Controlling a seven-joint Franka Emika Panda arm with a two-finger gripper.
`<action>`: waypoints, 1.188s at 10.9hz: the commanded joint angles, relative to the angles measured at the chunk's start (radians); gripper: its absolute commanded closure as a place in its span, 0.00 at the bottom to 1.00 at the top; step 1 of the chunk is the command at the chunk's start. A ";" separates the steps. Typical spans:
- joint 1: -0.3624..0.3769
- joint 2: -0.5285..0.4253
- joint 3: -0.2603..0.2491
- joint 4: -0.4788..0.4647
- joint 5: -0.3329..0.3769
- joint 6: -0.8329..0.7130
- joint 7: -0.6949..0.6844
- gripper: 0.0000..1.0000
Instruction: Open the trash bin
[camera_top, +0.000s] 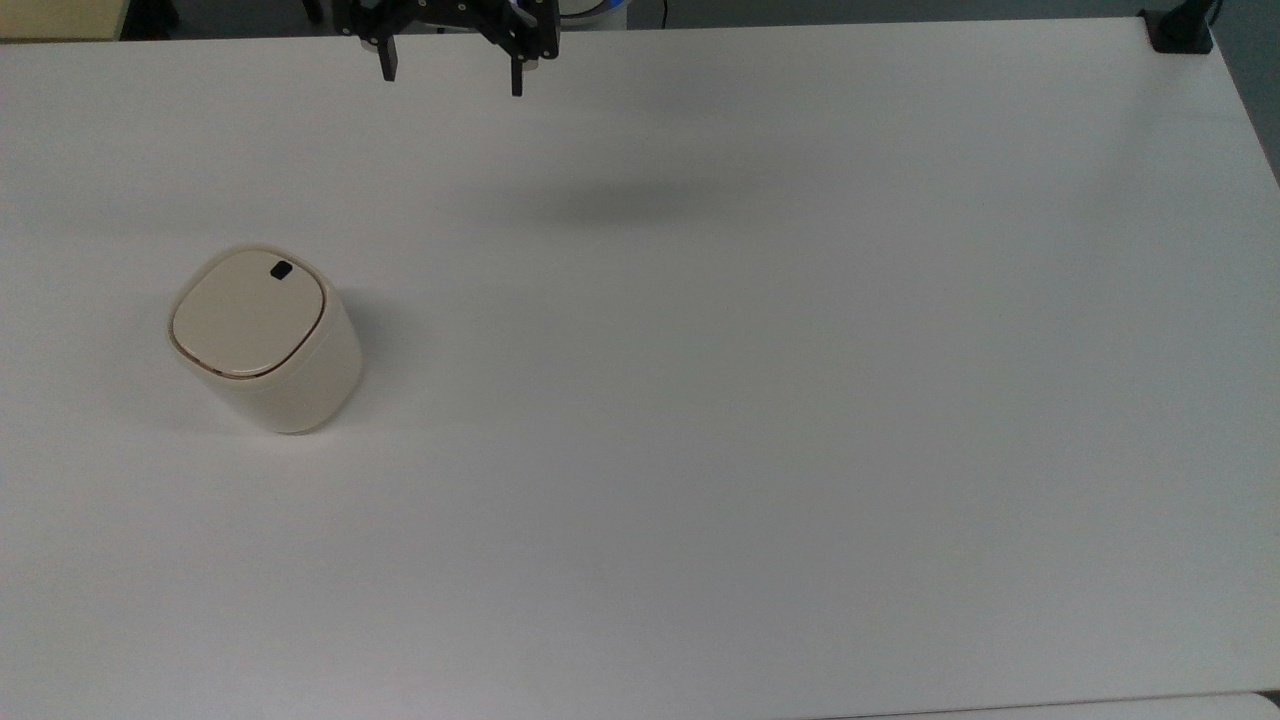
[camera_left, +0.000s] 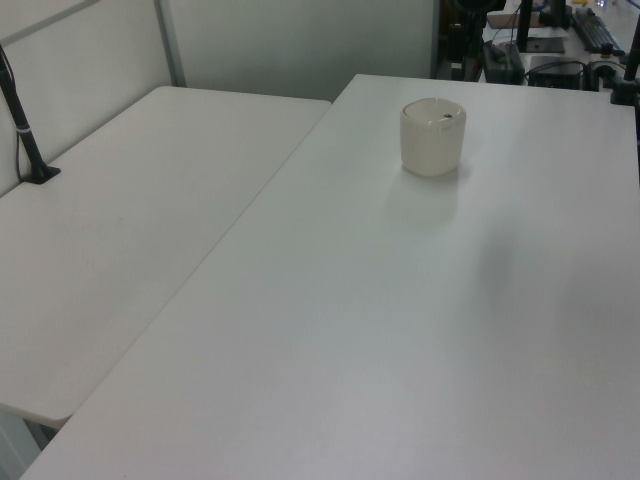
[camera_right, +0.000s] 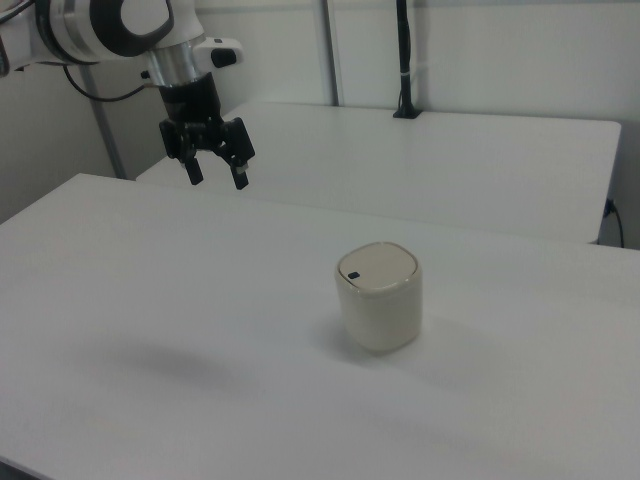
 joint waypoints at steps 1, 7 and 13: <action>0.002 -0.017 -0.003 -0.019 -0.008 -0.019 0.013 0.00; 0.000 -0.018 -0.005 -0.019 -0.008 -0.019 0.006 0.00; 0.000 -0.017 -0.005 -0.020 -0.008 -0.018 0.001 0.19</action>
